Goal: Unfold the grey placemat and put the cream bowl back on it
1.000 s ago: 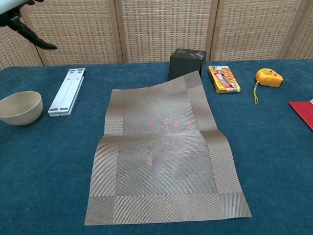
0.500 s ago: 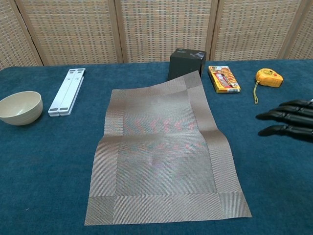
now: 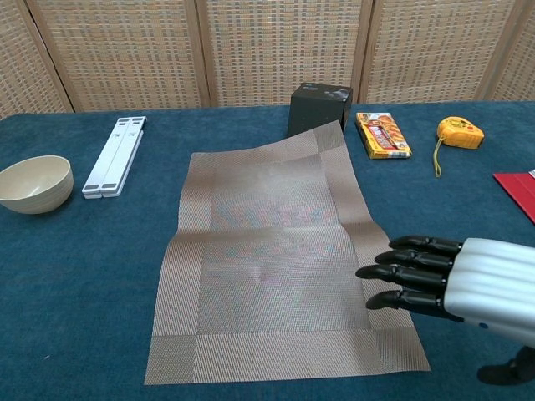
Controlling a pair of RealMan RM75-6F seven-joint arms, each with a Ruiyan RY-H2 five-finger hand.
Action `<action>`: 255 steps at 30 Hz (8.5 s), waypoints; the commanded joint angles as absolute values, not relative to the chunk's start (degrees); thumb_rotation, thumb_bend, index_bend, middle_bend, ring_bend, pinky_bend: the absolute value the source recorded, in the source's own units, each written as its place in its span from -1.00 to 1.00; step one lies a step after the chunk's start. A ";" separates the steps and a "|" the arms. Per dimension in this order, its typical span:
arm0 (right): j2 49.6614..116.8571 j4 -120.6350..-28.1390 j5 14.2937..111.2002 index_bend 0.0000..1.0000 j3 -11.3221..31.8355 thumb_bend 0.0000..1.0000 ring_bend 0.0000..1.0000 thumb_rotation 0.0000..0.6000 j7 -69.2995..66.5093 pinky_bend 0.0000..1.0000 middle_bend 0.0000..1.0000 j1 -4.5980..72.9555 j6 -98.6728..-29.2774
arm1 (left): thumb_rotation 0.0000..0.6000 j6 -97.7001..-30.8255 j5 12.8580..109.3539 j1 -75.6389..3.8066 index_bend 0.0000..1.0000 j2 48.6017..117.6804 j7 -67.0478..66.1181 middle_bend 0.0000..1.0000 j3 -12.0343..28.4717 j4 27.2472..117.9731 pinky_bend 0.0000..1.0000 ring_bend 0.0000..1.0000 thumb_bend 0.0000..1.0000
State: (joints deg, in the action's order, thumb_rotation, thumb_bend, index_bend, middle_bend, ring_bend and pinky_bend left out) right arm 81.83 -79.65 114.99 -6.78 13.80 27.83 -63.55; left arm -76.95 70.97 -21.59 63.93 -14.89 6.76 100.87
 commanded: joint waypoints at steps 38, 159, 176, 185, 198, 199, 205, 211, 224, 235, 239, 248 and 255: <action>89.81 -78.40 107.67 -0.65 -5.59 -0.73 -1.00 1.00 20.55 -1.00 -1.00 32.59 -58.82 | 1.00 -74.54 70.11 -21.17 -1.00 64.01 -15.05 -1.00 8.35 100.66 -1.00 -1.00 -1.00; 77.11 -68.65 92.40 -1.00 -0.40 -1.00 -1.00 1.00 -2.99 -1.00 -1.00 12.57 -91.76 | 1.00 -52.62 100.16 -42.82 -0.80 92.46 0.31 -1.00 -2.74 74.04 -1.00 -1.00 -1.00; 76.13 -70.00 92.59 -1.00 1.03 -1.00 -1.00 1.00 -6.72 -1.00 -1.00 11.95 -90.92 | 1.00 -49.18 96.75 -45.89 -0.84 95.41 -1.91 -1.00 -2.24 71.75 -1.00 -1.00 -1.00; 75.75 -70.91 92.96 -1.00 1.15 -1.00 -1.00 1.00 -8.46 -1.00 -1.00 11.76 -90.40 | 1.00 -48.90 95.73 -46.47 -0.82 96.33 -2.09 -1.00 -2.48 71.38 -1.00 -1.00 -0.70; 75.14 -71.81 93.80 -1.00 1.39 -1.00 -1.00 1.00 -9.36 -1.00 -1.00 11.53 -90.39 | 1.00 -49.50 94.78 -47.62 -0.74 96.84 -2.48 -1.00 -1.76 71.70 -1.00 -1.00 -0.16; 75.12 -71.88 93.90 -1.00 1.38 -1.00 -1.00 1.00 -9.41 -1.00 -1.00 11.53 -90.38 | 1.00 -49.67 94.73 -47.65 -0.73 96.91 -2.64 -1.00 -1.66 71.68 -1.00 -1.00 -0.14; 75.02 -72.08 94.36 -1.00 1.30 -1.00 -1.00 1.00 -9.63 -1.00 -1.00 11.51 -90.31 | 1.00 -50.25 94.05 -47.71 -0.60 97.38 -2.51 -1.00 -1.20 71.79 -1.00 -1.00 0.09; 74.91 -72.26 94.70 -1.00 1.38 -1.00 -1.00 1.00 -9.89 -1.00 -1.00 11.41 -90.51 | 1.00 -50.96 93.63 -47.62 -0.18 98.09 -2.54 -1.00 -1.10 70.98 -1.00 -1.00 0.10; 74.74 -72.88 96.05 -0.99 1.28 -1.00 -1.00 1.00 -10.18 -1.00 -1.00 11.17 -91.46 | 1.00 -53.29 93.27 -46.59 0.47 98.02 -3.58 -1.00 -1.58 72.00 -1.00 -1.00 0.10; 74.22 -73.89 97.79 -0.99 0.87 -1.00 -1.00 1.00 -9.97 -1.00 -1.00 10.78 -92.95 | 1.00 -55.31 86.62 -39.81 0.53 91.89 -24.61 -1.00 -4.51 87.53 -1.00 -1.00 0.11; 73.95 -74.52 98.74 -0.99 0.55 -1.00 -1.00 1.00 -9.83 -1.00 -1.00 10.51 -93.83 | 1.00 -56.99 85.15 -37.33 0.53 88.59 -30.40 -1.00 -6.52 93.28 -1.00 -1.00 0.12; 73.44 -75.80 100.52 -0.98 0.15 -1.00 -1.00 1.00 -8.78 -1.00 -1.00 9.91 -95.63 | 1.00 -58.96 86.54 -33.95 0.53 83.52 -32.69 -1.00 -10.56 98.99 -1.00 -1.00 0.12; 73.13 -76.54 101.64 -0.97 -0.11 -1.00 -1.00 1.00 -8.55 -1.00 -1.00 9.56 -96.69 | 1.00 -59.00 87.51 -33.06 0.53 82.72 -32.65 -1.00 -10.78 99.40 -1.00 -1.00 0.12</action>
State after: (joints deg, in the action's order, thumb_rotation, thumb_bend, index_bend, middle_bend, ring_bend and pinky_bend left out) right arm 73.18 -76.47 101.57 -0.09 -8.57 9.61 -96.61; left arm -59.07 87.46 -33.09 82.75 -32.64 -10.78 99.36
